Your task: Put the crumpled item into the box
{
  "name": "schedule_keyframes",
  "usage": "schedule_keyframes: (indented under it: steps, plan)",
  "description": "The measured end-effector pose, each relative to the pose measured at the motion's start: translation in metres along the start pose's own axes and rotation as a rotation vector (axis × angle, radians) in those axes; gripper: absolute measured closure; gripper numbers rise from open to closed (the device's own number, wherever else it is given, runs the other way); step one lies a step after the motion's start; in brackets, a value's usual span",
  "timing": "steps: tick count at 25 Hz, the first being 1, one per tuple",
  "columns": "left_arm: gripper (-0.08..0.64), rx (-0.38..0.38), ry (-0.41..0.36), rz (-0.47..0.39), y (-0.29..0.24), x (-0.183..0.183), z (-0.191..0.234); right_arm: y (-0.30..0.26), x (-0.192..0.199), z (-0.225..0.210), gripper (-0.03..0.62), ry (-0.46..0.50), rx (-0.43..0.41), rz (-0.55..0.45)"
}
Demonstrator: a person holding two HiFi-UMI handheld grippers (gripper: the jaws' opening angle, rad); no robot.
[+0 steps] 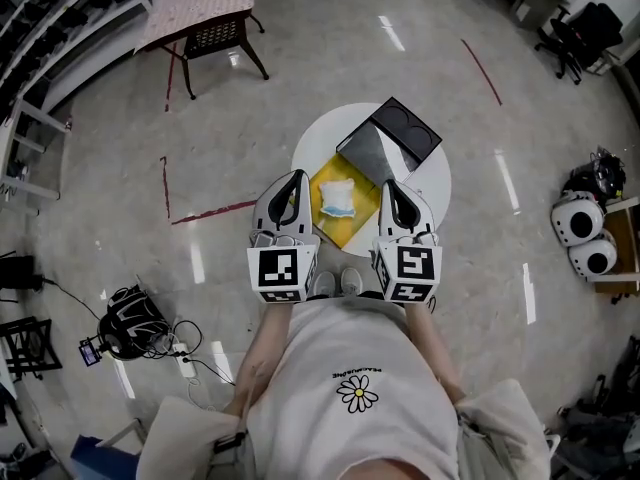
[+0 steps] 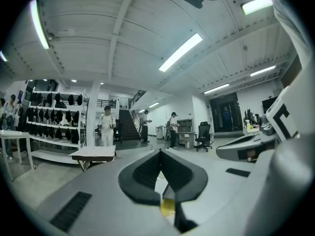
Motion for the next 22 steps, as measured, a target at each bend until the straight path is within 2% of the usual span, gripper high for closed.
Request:
schedule_keyframes:
  steps: [22]
  plan:
    - [0.560,0.007,0.011,0.025,-0.0047,0.0095,0.0039,-0.0052,0.0071,0.0082,0.589,0.009,-0.029,0.010]
Point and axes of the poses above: the fingertips, and each gripper's own axes: y backward along the fingers, z to its left, x out of its underside, the point moved 10 cm from there along y, backward along the fingers, and after that the axes turned 1 degree about -x, right-handed, at the moved point
